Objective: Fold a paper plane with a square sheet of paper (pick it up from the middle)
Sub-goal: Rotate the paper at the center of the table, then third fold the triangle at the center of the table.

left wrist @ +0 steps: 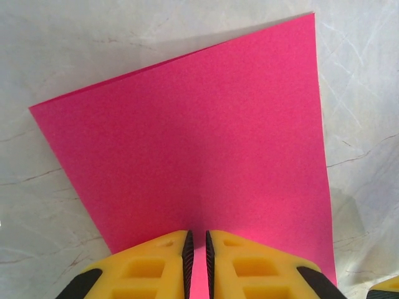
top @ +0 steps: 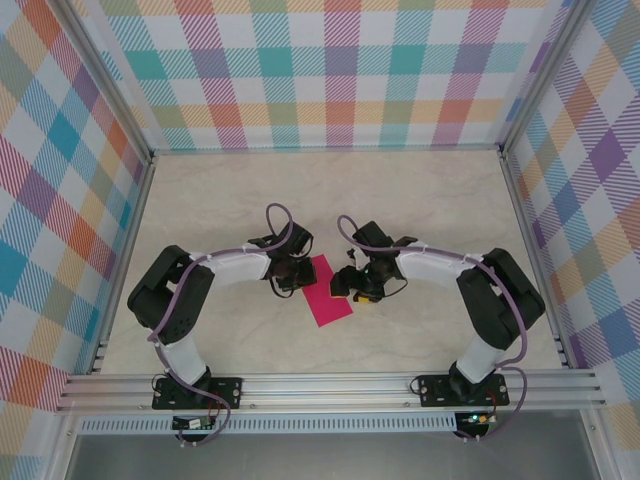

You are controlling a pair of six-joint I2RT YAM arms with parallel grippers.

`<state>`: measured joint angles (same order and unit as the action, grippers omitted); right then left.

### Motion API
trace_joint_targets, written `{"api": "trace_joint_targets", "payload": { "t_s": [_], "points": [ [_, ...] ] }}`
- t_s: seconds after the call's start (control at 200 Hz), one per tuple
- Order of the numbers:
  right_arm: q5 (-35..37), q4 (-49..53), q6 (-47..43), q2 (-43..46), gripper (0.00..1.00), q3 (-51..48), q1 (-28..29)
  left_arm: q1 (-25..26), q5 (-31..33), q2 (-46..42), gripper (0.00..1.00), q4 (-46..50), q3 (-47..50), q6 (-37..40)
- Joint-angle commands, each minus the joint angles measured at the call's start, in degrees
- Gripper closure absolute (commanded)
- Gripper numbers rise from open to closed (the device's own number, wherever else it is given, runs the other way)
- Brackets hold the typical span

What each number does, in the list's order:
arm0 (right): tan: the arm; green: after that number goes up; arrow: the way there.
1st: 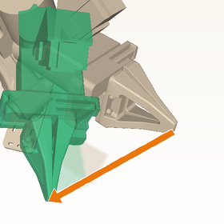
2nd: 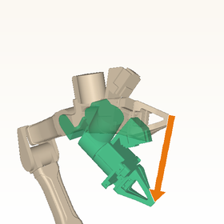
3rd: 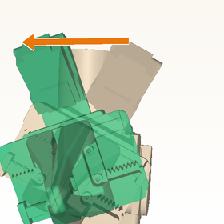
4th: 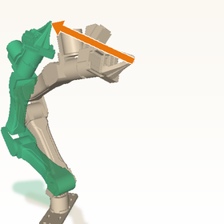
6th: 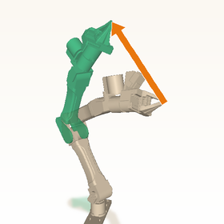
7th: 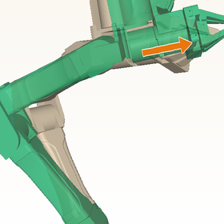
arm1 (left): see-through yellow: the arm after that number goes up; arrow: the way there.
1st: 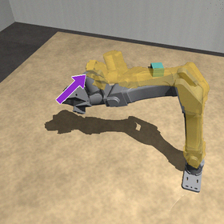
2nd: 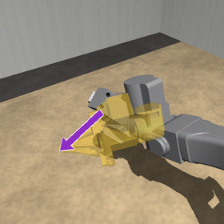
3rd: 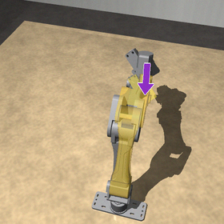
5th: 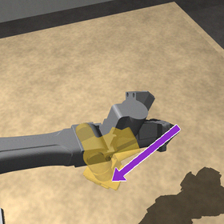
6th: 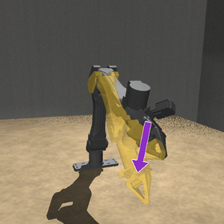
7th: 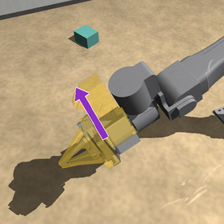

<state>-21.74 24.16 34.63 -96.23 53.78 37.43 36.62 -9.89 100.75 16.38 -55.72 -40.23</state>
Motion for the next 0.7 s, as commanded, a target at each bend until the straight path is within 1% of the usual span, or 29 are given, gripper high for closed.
{"api": "trace_joint_targets", "payload": {
  "t_s": [0.0, 0.175, 0.36, 0.695],
  "points": [
    [-3.5, 0.6, -2.3, -1.4, 0.32, 1.9, -0.5, 0.1, 2.2, 1.9, 0.84, 2.8, 0.3, 0.5],
    [-5.3, 1.6, -2.6, -2.3, 0.32, 1.9, -0.5, 0.1, 2.5, 2.1, 0.84, 3.0, 0.5, 0.4],
    [-4.2, 3.8, -1.9, -2.1, 0.33, 1.4, -0.4, 0.1, 2.6, 2.3, 0.84, 2.9, 0.8, 0.2],
    [-5.8, 4.1, -2.9, -2.5, 0.34, 0.4, 0.6, 0.1, 2.9, 2.6, 0.84, 2.9, 1.1, -0.1]
  ]
}}
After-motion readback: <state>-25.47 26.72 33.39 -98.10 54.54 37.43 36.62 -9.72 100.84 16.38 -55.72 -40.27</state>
